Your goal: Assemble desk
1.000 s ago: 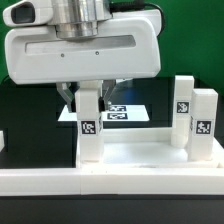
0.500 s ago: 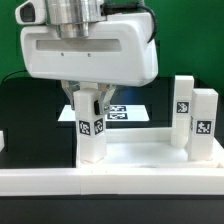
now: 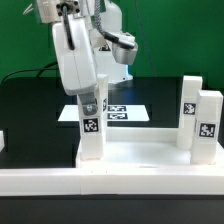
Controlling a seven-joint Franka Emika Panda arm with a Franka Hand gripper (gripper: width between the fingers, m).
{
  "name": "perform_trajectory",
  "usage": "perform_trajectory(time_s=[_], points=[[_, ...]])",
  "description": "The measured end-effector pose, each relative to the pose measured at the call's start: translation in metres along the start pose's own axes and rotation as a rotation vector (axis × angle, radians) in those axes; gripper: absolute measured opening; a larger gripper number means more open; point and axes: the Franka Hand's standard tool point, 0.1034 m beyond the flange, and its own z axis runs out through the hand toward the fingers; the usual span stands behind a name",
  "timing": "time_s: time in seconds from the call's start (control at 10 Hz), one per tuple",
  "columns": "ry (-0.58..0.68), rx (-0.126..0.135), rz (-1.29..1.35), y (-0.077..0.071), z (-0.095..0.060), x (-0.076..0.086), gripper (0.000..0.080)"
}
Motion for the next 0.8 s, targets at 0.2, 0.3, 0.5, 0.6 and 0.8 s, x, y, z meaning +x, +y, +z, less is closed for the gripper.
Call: perform_trajectory(time_s=[0.2,0.3,0.5,0.6,0.8], points=[[0.007,0.003,-0.270,-0.0008,-0.0009,0.0021,0.0526],[0.008,0.002,-0.438,-0.0011,-0.0010,0.0010,0.0526],[0.008,0.005,-0.656,0.0036,-0.0013,-0.0046,0.0643],[0.011,0.001,-0.714,0.0041,-0.0008,-0.0026,0.0643],[0.012,-0.002,-0.862,0.0044,-0.0003,-0.0015,0.0649]])
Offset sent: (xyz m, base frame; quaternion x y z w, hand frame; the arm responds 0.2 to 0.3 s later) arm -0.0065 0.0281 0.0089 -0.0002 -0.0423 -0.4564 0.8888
